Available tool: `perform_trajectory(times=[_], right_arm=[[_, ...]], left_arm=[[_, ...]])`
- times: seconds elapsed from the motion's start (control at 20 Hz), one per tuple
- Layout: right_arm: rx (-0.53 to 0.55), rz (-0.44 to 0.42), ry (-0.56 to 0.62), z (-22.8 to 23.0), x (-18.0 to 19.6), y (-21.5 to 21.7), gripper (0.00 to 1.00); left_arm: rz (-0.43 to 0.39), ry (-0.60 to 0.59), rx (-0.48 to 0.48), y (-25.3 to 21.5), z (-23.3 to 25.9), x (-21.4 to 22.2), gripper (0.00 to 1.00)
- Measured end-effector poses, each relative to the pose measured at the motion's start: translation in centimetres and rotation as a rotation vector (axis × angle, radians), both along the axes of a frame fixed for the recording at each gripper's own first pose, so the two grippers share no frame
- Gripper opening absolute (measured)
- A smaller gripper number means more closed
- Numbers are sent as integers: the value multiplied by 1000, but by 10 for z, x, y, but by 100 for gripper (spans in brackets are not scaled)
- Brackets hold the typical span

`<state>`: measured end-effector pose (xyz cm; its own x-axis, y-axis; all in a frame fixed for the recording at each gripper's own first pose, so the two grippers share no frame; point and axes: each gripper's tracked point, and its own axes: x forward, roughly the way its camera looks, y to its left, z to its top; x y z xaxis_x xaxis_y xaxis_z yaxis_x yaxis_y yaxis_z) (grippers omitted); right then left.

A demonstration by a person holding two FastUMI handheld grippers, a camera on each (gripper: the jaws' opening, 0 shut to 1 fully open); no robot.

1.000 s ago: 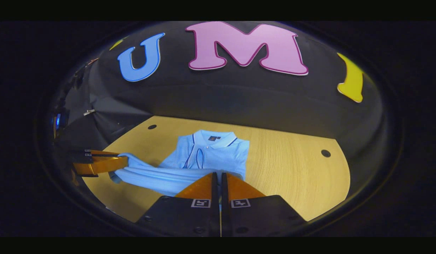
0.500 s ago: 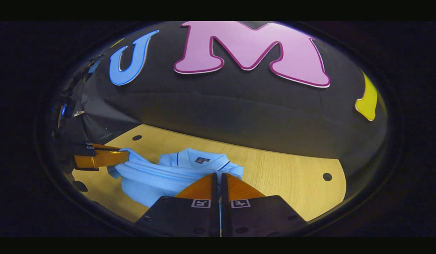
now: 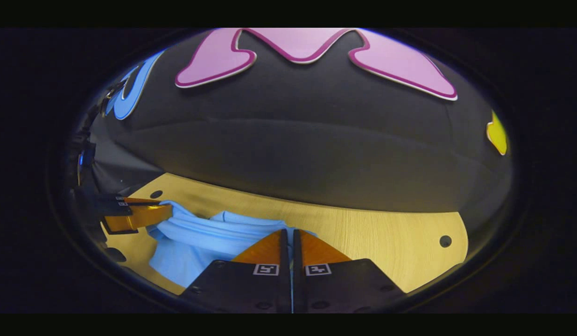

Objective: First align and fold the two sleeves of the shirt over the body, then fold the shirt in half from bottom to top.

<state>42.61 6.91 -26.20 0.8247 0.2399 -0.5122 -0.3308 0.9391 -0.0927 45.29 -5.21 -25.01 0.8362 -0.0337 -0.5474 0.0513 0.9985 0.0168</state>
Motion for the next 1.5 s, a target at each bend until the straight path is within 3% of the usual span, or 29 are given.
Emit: perform_trajectory(times=[0.05,0.3,0.4,0.45,0.5,0.55,0.75,0.85,0.9,0.95,1.0,1.1,1.15,1.2,1.35,1.5], right_arm=[[-8,-1,1,-5,9,1,6],[-5,-41,14,-30,36,-1,6],[-12,-50,29,-32,31,0,6],[-17,-49,32,-34,29,1,0],[-29,-51,30,-36,29,0,11],[-35,-53,29,-35,27,-3,12],[-60,-53,9,-18,22,-5,6],[-37,-56,-44,-4,18,2,19],[-32,-58,-71,1,12,3,24],[-33,-59,-93,10,6,1,34],[-42,-61,-113,22,-5,-2,31],[-51,-56,-142,43,-27,-5,72],[-57,-54,-157,54,-39,-5,87],[-64,-56,-181,65,-49,-7,92],[-65,-64,-259,108,-95,-9,99],[-27,-65,-306,150,-151,-8,97]], left_arm=[[-2,-3,-4,0,-5,9,6],[-32,-3,-7,4,-40,40,6],[-32,-10,-12,2,-47,48,6],[-32,-19,-16,2,-45,46,6],[-27,-29,-17,3,-43,47,11],[-21,-35,-21,3,-44,47,6],[5,-34,12,12,-41,42,15],[12,-74,18,14,-27,39,36],[6,-90,22,16,-13,37,41],[-4,-119,24,18,0,31,52],[-18,-148,25,17,17,22,63],[-30,-204,35,11,40,3,86],[-38,-226,35,10,53,-14,90],[-45,-252,29,8,68,-30,93],[-52,-337,-18,1,121,-80,98],[-49,-409,-56,3,169,-138,98]])
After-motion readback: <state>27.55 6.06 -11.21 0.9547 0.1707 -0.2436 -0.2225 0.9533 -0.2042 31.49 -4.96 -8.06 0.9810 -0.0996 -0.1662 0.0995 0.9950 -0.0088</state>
